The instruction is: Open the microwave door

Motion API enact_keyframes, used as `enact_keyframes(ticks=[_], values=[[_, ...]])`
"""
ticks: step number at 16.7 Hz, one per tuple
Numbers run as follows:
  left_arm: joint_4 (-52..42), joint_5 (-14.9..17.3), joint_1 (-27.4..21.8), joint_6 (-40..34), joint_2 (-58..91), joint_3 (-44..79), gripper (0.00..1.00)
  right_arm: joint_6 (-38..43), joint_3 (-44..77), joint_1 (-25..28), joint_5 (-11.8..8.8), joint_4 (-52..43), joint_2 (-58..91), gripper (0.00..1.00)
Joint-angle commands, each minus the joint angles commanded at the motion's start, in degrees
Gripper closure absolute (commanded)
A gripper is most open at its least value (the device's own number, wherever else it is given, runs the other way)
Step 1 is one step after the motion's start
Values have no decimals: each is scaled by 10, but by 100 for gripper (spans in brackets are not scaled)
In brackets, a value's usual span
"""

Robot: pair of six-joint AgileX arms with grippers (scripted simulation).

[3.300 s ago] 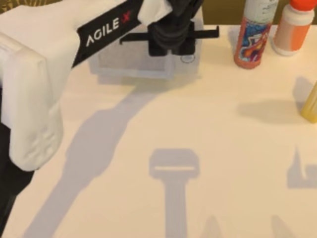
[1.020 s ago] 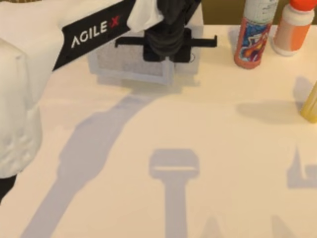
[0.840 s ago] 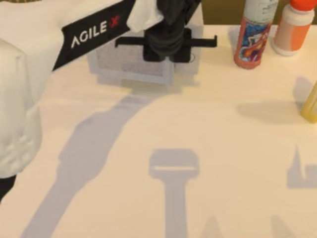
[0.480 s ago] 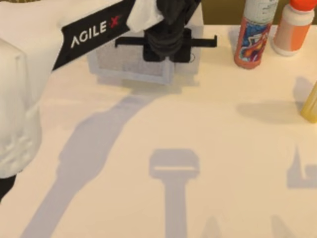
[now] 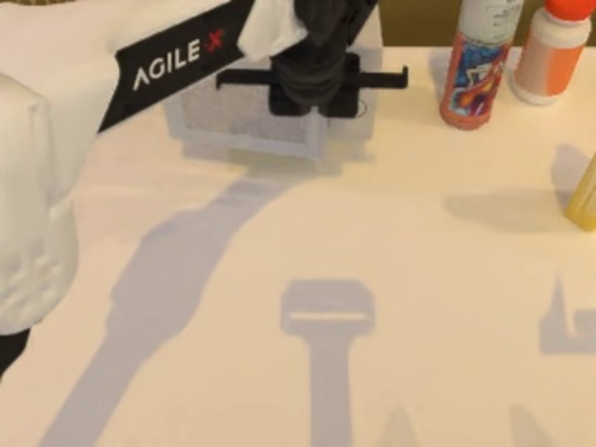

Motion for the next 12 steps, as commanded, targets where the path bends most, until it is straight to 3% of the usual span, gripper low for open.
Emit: enact_keyframes(ticks=[5,12], values=[[2,3,-4,-1,0,-1,100,0,0,0,0,0,0,0],[47,25,4,52,-53,-88,100,0,0,0,0,0,0,0]])
